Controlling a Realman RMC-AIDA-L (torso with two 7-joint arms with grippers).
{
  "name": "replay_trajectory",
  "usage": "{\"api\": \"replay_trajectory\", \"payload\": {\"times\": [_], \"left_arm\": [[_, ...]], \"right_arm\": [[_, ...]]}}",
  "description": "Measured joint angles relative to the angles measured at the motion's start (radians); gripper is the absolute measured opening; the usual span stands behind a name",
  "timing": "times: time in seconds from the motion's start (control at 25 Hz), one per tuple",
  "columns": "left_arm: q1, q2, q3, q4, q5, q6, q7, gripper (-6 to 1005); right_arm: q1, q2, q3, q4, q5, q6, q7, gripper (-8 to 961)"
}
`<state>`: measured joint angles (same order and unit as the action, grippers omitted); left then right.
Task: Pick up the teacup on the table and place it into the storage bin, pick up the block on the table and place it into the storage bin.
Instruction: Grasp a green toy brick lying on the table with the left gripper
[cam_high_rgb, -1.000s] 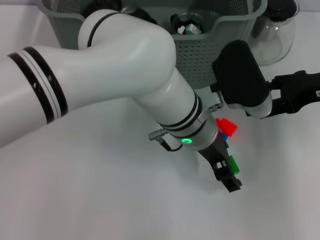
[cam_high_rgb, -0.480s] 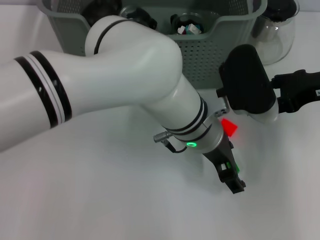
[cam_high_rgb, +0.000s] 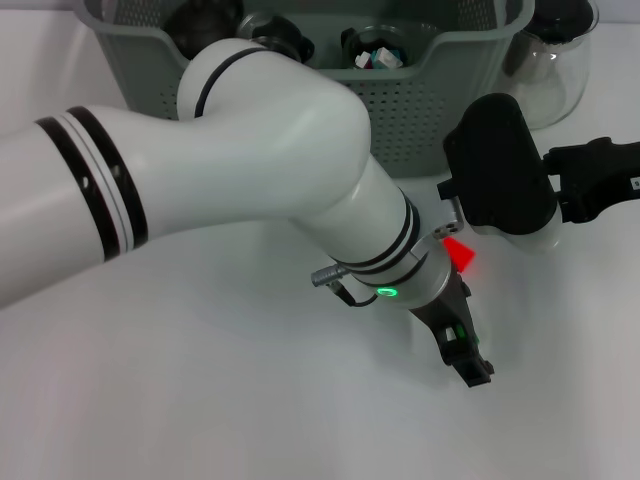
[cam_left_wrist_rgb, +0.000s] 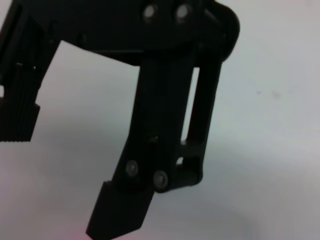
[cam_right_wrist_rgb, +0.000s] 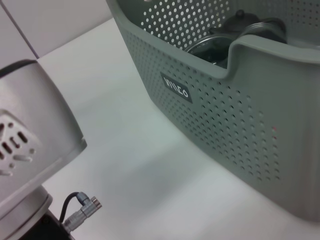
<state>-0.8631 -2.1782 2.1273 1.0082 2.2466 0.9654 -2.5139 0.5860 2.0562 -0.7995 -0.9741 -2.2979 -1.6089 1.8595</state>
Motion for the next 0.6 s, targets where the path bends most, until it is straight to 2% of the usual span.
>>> {"api": "replay_trajectory", "payload": {"times": [0.4, 0.6], "left_arm": [[-0.002, 0.0, 0.007, -0.003, 0.007, -0.01, -0.009, 879], [-0.002, 0.0, 0.008, -0.007, 0.007, -0.01, -0.009, 708]], "right_arm": [[0.002, 0.003, -0.001, 0.0, 0.0, 0.003, 0.001, 947], [0.003, 0.003, 0.0, 0.0, 0.0, 0.005, 0.001, 947]]}}
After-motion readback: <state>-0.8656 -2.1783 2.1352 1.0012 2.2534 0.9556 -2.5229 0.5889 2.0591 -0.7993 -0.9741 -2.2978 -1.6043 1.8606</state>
